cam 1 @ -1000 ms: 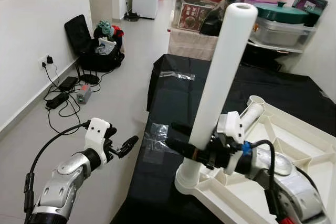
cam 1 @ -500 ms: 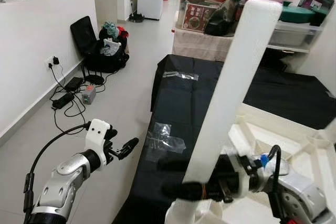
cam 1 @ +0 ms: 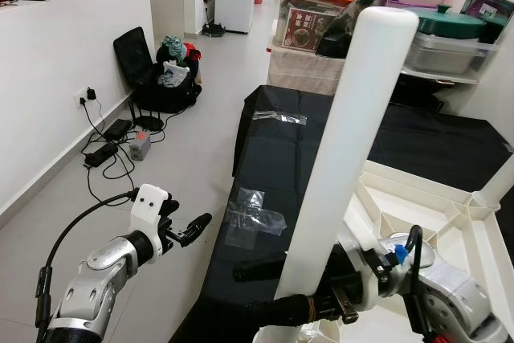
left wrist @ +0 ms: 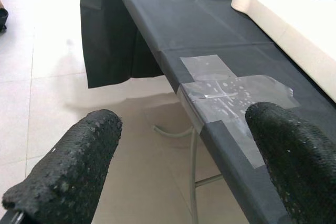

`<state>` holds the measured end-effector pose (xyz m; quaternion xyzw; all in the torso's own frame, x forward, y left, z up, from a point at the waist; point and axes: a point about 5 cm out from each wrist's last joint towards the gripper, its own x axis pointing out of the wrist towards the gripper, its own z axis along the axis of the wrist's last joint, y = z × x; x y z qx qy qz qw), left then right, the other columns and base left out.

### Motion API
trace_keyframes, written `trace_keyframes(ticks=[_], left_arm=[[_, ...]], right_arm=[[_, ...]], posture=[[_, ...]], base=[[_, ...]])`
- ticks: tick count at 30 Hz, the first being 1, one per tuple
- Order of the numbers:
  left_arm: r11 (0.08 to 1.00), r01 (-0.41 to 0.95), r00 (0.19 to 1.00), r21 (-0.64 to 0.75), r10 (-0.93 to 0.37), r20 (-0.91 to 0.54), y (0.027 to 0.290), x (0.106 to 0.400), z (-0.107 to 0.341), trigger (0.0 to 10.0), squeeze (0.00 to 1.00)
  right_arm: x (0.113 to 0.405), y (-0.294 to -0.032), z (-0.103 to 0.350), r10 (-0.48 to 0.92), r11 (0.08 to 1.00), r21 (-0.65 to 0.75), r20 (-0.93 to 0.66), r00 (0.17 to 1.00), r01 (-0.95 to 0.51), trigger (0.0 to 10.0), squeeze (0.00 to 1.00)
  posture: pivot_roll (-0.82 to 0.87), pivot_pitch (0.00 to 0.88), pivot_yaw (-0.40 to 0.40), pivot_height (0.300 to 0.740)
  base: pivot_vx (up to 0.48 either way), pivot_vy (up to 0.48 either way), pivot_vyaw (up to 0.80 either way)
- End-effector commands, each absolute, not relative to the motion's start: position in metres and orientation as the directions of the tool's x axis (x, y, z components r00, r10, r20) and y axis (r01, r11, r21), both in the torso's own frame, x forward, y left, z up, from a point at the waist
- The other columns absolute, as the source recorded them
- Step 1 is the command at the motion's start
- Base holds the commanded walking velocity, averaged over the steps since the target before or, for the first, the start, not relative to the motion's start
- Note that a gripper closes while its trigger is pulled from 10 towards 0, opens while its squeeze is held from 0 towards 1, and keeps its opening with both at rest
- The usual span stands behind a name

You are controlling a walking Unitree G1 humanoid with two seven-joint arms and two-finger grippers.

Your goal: Building children table

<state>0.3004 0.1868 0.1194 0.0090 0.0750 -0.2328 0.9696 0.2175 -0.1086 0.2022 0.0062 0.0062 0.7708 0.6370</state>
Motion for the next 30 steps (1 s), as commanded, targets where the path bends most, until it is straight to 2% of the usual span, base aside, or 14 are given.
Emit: trace_keyframes(ticks=[1,3,5,6,7,8,9,11,12,15,18,21,24,30], left_arm=[[0.891,0.454,0.875,-0.022,-0.450,-0.179,0.187,0.299,0.114,10.0,0.00],[0.891,0.454,0.875,-0.023,-0.450,-0.179,0.187,0.299,0.114,10.0,0.00],[0.892,0.452,0.875,-0.024,-0.448,-0.182,0.187,0.299,0.113,10.0,0.00],[0.892,0.450,0.875,-0.025,-0.447,-0.184,0.187,0.299,0.113,10.0,0.00],[0.893,0.449,0.876,-0.026,-0.446,-0.185,0.188,0.299,0.112,10.0,0.00],[0.893,0.449,0.876,-0.026,-0.446,-0.185,0.188,0.299,0.112,10.0,0.00],[0.893,0.448,0.876,-0.027,-0.445,-0.186,0.188,0.299,0.112,10.0,0.00],[0.894,0.447,0.876,-0.030,-0.444,-0.186,0.187,0.299,0.112,10.0,0.00],[0.894,0.447,0.876,-0.030,-0.444,-0.186,0.187,0.299,0.112,10.0,0.00],[0.894,0.446,0.876,-0.032,-0.444,-0.186,0.187,0.300,0.111,10.0,0.00],[0.896,0.443,0.877,-0.032,-0.441,-0.189,0.186,0.301,0.111,10.0,0.00],[0.897,0.442,0.878,-0.032,-0.439,-0.191,0.187,0.301,0.111,10.0,0.00],[0.900,0.434,0.880,-0.033,-0.432,-0.196,0.188,0.302,0.110,10.0,0.00],[0.901,0.431,0.880,-0.038,-0.430,-0.201,0.187,0.303,0.109,10.0,0.00]], right_arm=[[0.218,-0.103,0.175,0.987,-0.142,0.127,-0.061,-0.150,-0.982,10.0,0.00],[0.226,-0.099,0.169,0.996,-0.040,0.101,-0.079,-0.048,-0.994,10.0,0.00],[0.240,-0.098,0.158,0.981,0.147,0.065,-0.138,0.137,-0.987,10.0,0.00],[0.253,-0.100,0.149,0.940,0.303,0.061,-0.186,0.287,-0.951,10.0,0.00],[0.261,-0.102,0.144,0.900,0.399,0.059,-0.218,0.379,-0.915,10.0,0.00],[0.261,-0.102,0.144,0.900,0.399,0.059,-0.218,0.379,-0.915,10.0,0.00],[0.272,-0.109,0.135,0.816,0.542,0.053,-0.274,0.510,-0.839,10.0,0.00],[0.284,-0.121,0.123,0.681,0.701,0.049,-0.342,0.648,-0.711,10.0,0.00],[0.284,-0.121,0.123,0.681,0.701,0.049,-0.342,0.648,-0.711,10.0,0.00],[0.291,-0.135,0.114,0.545,0.820,0.052,-0.370,0.752,-0.569,10.0,0.00],[0.297,-0.162,0.106,0.259,0.957,-0.025,-0.376,0.890,-0.289,10.0,0.00],[0.297,-0.166,0.104,0.210,0.970,-0.032,-0.377,0.902,-0.240,10.0,0.00],[0.292,-0.178,0.093,0.021,1.000,-0.004,-0.415,0.910,-0.025,10.0,0.00],[0.289,-0.189,0.085,-0.157,0.987,-0.050,-0.452,0.878,0.151,10.0,0.00]], posture=[[0.12,0.000,-0.110,0.740],[0.12,0.000,-0.108,0.740],[0.12,0.000,-0.108,0.740],[0.12,0.000,-0.106,0.740],[0.12,0.000,-0.106,0.740],[0.12,0.000,-0.106,0.740],[0.11,0.000,-0.103,0.740],[0.11,0.000,-0.101,0.740],[0.11,0.000,-0.101,0.740],[0.10,0.000,-0.095,0.740],[0.10,0.000,-0.093,0.740],[0.10,0.000,-0.093,0.740],[0.09,0.000,-0.088,0.740],[0.09,0.000,-0.086,0.740]], base=[[0.000,0.000,0.00],[0.000,0.000,0.00],[0.000,0.000,0.00],[0.000,0.000,0.00],[0.000,0.000,0.00],[0.000,0.000,0.00],[0.000,0.000,0.00],[0.000,0.000,0.00],[0.000,0.000,0.00],[0.000,0.000,0.00],[0.000,0.000,0.00],[0.000,0.000,0.00],[0.000,0.000,0.00],[0.000,0.000,0.00]])
